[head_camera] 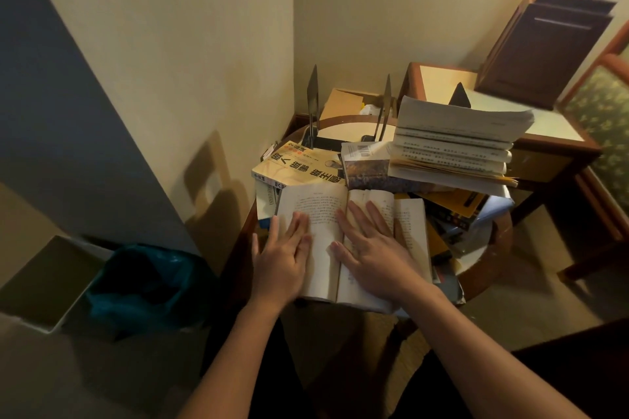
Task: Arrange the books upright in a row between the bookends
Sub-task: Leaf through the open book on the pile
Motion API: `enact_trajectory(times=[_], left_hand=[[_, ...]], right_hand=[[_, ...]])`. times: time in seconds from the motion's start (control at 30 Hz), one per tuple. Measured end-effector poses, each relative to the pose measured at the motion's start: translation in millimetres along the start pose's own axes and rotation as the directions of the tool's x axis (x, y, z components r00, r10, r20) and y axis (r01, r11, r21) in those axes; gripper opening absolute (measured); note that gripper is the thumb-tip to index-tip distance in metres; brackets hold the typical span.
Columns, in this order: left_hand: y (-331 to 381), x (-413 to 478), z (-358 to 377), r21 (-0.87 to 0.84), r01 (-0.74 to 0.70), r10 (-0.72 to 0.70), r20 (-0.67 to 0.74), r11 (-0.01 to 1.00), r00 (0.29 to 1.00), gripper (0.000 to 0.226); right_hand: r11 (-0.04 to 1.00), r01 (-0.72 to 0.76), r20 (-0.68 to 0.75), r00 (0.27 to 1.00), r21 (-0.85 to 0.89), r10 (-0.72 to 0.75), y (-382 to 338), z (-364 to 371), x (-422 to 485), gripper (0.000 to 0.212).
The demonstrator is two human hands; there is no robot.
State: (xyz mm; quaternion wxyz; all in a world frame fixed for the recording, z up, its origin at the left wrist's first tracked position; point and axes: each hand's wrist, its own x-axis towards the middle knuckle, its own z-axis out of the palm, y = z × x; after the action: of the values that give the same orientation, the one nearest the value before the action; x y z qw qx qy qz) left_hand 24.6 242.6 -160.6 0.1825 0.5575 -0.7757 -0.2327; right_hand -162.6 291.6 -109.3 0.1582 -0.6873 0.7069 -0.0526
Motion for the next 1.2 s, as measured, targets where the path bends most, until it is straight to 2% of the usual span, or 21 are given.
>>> enact_trajectory(times=[0.23, 0.43, 0.6, 0.7, 0.87, 0.97, 1.13, 1.2], left_hand=[[-6, -43, 8, -0.086, 0.029, -0.035, -0.063, 0.996, 0.997, 0.062], [-6, -16, -1, -0.048, 0.016, -0.016, -0.016, 0.999, 1.000, 0.046], [2, 25, -14, 0.047, -0.034, 0.031, 0.047, 0.998, 0.998, 0.049], [8, 32, -21, 0.045, -0.038, 0.034, 0.081, 0.998, 0.996, 0.049], [15, 12, -19, -0.197, 0.079, -0.044, 0.177, 0.977, 0.983, 0.048], [21, 8, -28, -0.247, 0.138, -0.100, 0.160, 0.959, 0.982, 0.053], [11, 4, -51, -0.290, 0.359, -0.271, 0.301, 0.887, 0.914, 0.083], [6, 2, -55, -0.301, 0.372, -0.284, 0.298, 0.878, 0.911, 0.095]], right_hand=[[1.000, -0.003, 0.008, 1.000, 0.000, 0.003, 1, 1, 1, 0.068], [1.000, -0.004, 0.008, 1.000, -0.004, 0.004, 2, 4, 3, 0.068], [1.000, -0.003, 0.006, 1.000, 0.004, 0.003, 2, 1, 1, 0.068], [1.000, -0.007, 0.017, 1.000, 0.011, 0.007, 1, -2, 0, 0.068], [1.000, 0.003, 0.018, 1.000, -0.010, -0.003, 2, 0, 0, 0.067], [1.000, -0.006, 0.022, 1.000, -0.020, 0.006, 2, 1, 1, 0.068], [1.000, -0.004, 0.024, 1.000, -0.003, 0.004, 4, 3, 3, 0.068], [1.000, -0.004, 0.018, 1.000, -0.005, 0.004, 5, 3, 3, 0.069]])
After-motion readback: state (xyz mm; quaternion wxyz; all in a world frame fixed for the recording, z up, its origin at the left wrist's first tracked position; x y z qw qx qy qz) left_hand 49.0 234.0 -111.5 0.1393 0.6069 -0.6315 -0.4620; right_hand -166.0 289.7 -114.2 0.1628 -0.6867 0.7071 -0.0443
